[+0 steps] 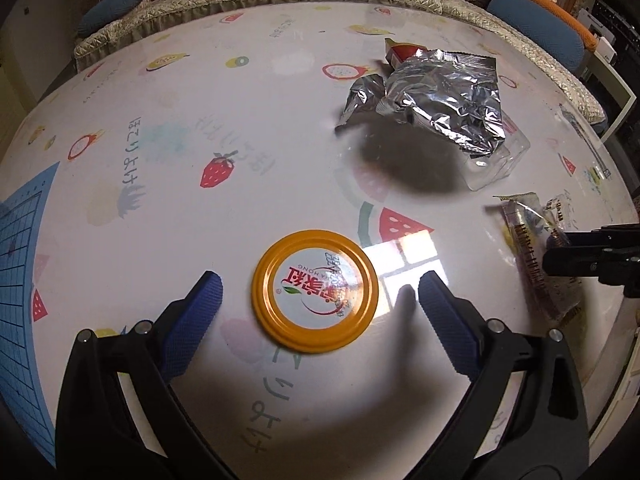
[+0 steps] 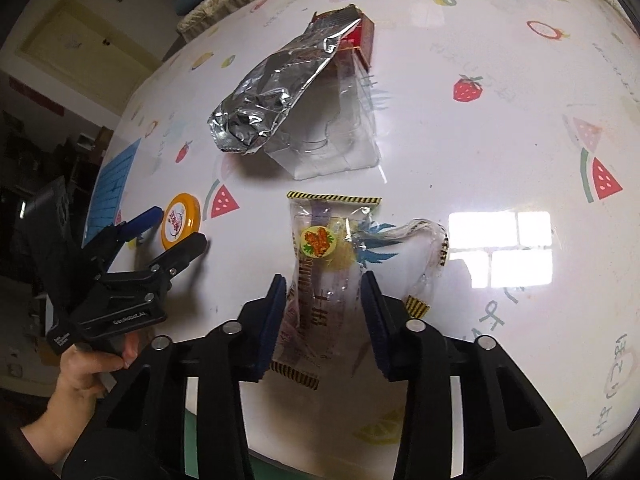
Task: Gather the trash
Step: 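Grasp the orange lid with the left gripper while the right gripper grasps the candy wrapper, then carry the orange lid and candy wrapper in both grippers over the trash bin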
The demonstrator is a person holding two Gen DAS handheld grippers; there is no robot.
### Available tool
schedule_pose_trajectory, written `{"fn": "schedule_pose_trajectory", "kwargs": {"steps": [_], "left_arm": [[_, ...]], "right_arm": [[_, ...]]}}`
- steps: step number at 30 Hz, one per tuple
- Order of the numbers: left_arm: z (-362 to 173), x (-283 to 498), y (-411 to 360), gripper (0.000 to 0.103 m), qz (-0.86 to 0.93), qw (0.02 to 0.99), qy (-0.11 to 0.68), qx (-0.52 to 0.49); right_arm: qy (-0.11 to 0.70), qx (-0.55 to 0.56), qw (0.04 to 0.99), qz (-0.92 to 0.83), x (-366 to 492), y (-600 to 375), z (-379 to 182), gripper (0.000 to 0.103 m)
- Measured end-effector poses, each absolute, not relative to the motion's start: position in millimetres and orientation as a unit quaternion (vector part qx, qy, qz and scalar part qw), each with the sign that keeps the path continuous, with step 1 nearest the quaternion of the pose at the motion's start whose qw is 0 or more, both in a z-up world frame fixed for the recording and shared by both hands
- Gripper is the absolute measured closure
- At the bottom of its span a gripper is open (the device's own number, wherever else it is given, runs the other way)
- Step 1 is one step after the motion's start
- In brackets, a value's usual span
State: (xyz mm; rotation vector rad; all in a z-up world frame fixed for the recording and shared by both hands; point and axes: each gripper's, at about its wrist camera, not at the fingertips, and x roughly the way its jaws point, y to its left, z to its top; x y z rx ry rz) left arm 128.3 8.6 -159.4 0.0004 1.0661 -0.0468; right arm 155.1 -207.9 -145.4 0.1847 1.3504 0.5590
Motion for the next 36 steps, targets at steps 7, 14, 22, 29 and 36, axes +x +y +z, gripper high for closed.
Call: {"fn": "schedule_pose_trajectory", "kwargs": {"steps": [7, 14, 22, 29, 36], "left_arm": [[-151, 127, 7, 0.045, -0.018, 0.872, 0.488, 0.010], [-149, 127, 10, 0.045, -0.028, 0.870, 0.492, -0.003], [-135, 121, 8, 0.045, -0.032, 0.877, 0.479, -0.007], [-114, 115, 6, 0.045, -0.039, 0.885, 0.464, -0.005], [-88, 104, -8, 0.045, -0.060, 0.890, 0.451, 0.000]], "right_arm": [[0.617, 0.115, 0.733, 0.262, 154, -219, -150, 0.082], [0.616, 0.122, 0.731, 0.267, 154, -219, -149, 0.084], [0.609, 0.130, 0.734, 0.271, 153, -222, -141, 0.090], [0.598, 0.136, 0.739, 0.279, 149, -225, -122, 0.099], [0.576, 0.146, 0.752, 0.285, 134, -243, -92, 0.099]]}}
